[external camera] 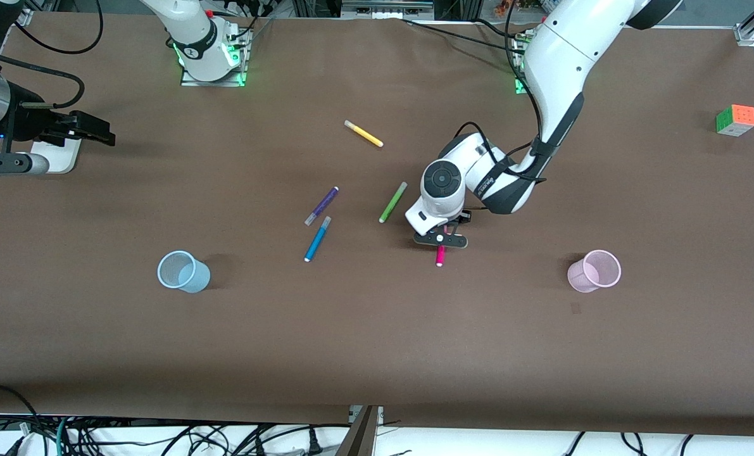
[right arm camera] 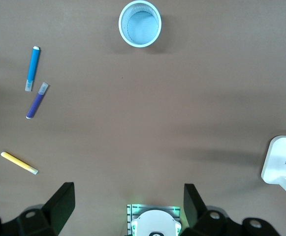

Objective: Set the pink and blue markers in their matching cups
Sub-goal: 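Lower the left gripper and grasp the pink marker, then carry the pink marker to the pink cup while the right gripper reaches the blue marker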

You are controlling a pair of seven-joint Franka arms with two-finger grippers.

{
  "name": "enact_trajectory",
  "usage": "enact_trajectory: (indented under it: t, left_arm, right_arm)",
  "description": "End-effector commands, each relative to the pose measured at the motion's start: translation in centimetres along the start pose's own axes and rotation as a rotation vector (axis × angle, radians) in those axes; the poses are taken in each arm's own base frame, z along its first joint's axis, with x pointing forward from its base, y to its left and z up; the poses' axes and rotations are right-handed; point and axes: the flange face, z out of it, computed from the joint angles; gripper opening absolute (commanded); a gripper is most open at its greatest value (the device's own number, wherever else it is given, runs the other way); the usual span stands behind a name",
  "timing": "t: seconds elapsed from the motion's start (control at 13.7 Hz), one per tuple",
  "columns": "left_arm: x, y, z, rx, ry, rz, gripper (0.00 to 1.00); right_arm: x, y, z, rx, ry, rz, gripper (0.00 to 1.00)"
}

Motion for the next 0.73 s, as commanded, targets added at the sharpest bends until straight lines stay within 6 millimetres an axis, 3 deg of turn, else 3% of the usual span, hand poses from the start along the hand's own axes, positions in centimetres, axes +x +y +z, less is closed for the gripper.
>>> enact_trajectory:
  t: [0.0, 0.22, 0.29, 0.36, 0.44, 0.51, 0.58, 0.66]
  left_arm:
    - [0.0, -2.1, -3.0, 0.085, -0.021, -0.004, 0.0]
    - [-0.2, -6.3, -8.3, 0.168, -0.08, 0.018, 0.0]
    - [-0.2, -8.3, -9.4, 0.188, -0.11, 0.034, 0.0]
    - [-0.3, -10.2, -10.2, 0.203, -0.146, 0.067, 0.0]
    - [-0.3, -12.4, -11.4, 0.211, -0.174, 0.11, 0.0]
    - [-0.3, -14.9, -12.3, 0.217, -0.208, 0.15, 0.0]
    - [-0.3, -17.2, -12.8, 0.219, -0.247, 0.187, 0.0]
    - [-0.2, -19.3, -13.0, 0.242, -0.277, 0.215, 0.0]
  right_arm:
    - [-0.3, -0.3, -0.3, -0.002, -0.001, 0.023, 0.59]
    - [-0.2, -0.6, -0.1, -0.001, -0.003, 0.028, 0.26]
    - [-0.2, -1.1, -0.1, -0.002, 0.0, 0.023, 0.26]
    - [0.1, -2.3, 0.3, -0.006, -0.002, 0.026, 0.28]
    - [0.5, -3.5, 1.1, -0.012, -0.011, 0.05, 0.35]
    - [1.2, -5.7, 2.0, -0.02, -0.009, 0.072, 0.54]
    - [2.1, -7.9, 3.2, -0.026, -0.002, 0.096, 0.65]
    - [2.9, -9.4, 4.1, -0.028, 0.012, 0.116, 0.65]
